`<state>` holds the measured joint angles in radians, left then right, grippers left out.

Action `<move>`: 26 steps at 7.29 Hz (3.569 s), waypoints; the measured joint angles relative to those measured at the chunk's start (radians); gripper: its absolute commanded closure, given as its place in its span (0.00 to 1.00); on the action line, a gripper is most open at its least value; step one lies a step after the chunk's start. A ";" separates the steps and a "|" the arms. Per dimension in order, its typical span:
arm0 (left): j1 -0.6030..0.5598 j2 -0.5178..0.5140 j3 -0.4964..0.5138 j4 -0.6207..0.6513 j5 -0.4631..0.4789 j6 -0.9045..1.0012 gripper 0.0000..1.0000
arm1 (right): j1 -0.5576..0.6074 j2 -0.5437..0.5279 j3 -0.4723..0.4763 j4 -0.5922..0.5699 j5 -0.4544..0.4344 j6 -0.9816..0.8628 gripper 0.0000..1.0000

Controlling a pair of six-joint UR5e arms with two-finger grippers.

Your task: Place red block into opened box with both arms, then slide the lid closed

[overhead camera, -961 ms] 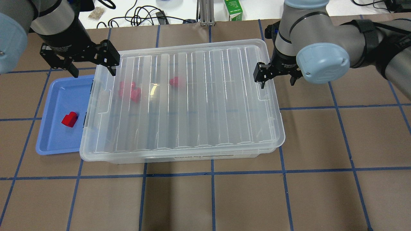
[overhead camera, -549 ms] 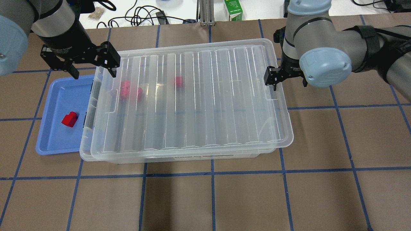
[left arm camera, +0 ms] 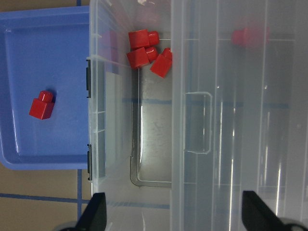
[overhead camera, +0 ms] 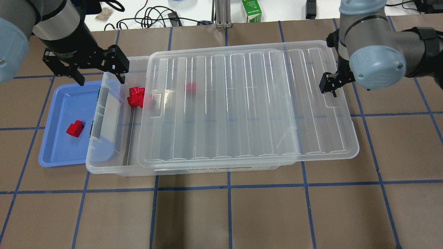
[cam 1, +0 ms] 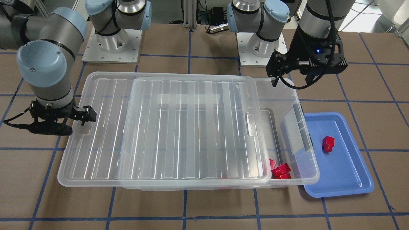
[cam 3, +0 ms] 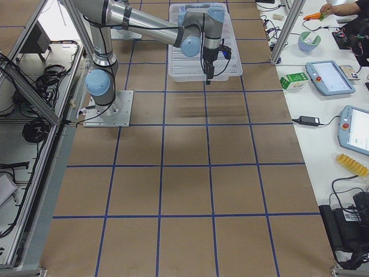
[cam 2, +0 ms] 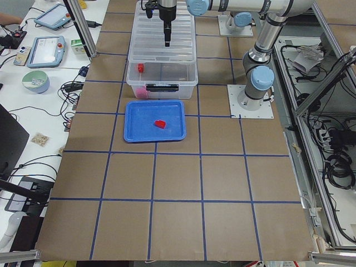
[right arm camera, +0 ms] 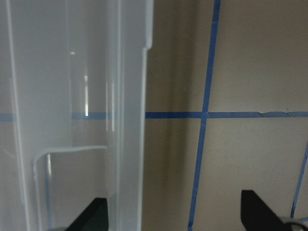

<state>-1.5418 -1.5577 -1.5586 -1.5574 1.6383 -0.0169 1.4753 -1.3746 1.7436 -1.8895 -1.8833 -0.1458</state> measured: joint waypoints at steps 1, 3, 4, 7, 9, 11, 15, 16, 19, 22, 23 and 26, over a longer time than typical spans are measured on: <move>0.000 0.000 -0.001 -0.001 0.000 0.000 0.00 | -0.031 -0.002 0.007 0.002 -0.003 -0.023 0.00; 0.000 0.000 -0.001 -0.001 0.000 0.000 0.00 | -0.082 -0.004 0.009 0.018 -0.024 -0.049 0.00; 0.000 0.000 -0.001 -0.001 0.000 0.000 0.00 | -0.098 -0.004 0.010 0.024 -0.046 -0.055 0.00; 0.000 -0.001 -0.002 -0.001 0.000 0.000 0.00 | -0.111 -0.008 0.010 0.029 -0.069 -0.060 0.00; 0.001 -0.001 0.000 -0.001 0.000 0.000 0.00 | -0.109 -0.029 -0.003 0.062 -0.066 -0.058 0.00; 0.001 -0.002 0.001 -0.001 0.000 0.000 0.00 | -0.106 -0.057 -0.041 0.111 -0.059 -0.054 0.00; 0.057 -0.011 0.027 -0.005 -0.050 0.031 0.00 | -0.052 -0.128 -0.207 0.291 0.126 -0.019 0.00; 0.123 -0.015 0.023 -0.009 -0.081 0.089 0.00 | 0.003 -0.141 -0.227 0.302 0.188 0.066 0.00; 0.352 -0.078 -0.034 0.026 -0.105 0.373 0.00 | 0.169 -0.138 -0.238 0.303 0.249 0.340 0.00; 0.471 -0.234 -0.124 0.169 -0.100 0.567 0.00 | 0.187 -0.134 -0.243 0.301 0.294 0.375 0.00; 0.490 -0.281 -0.150 0.227 -0.097 0.619 0.00 | 0.186 -0.134 -0.243 0.298 0.302 0.376 0.00; 0.503 -0.399 -0.170 0.371 -0.092 0.706 0.00 | 0.184 -0.135 -0.237 0.260 0.305 0.378 0.00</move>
<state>-1.0392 -1.9565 -1.7286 -1.1866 1.5465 0.6889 1.6590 -1.5093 1.5065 -1.6299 -1.5784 0.2320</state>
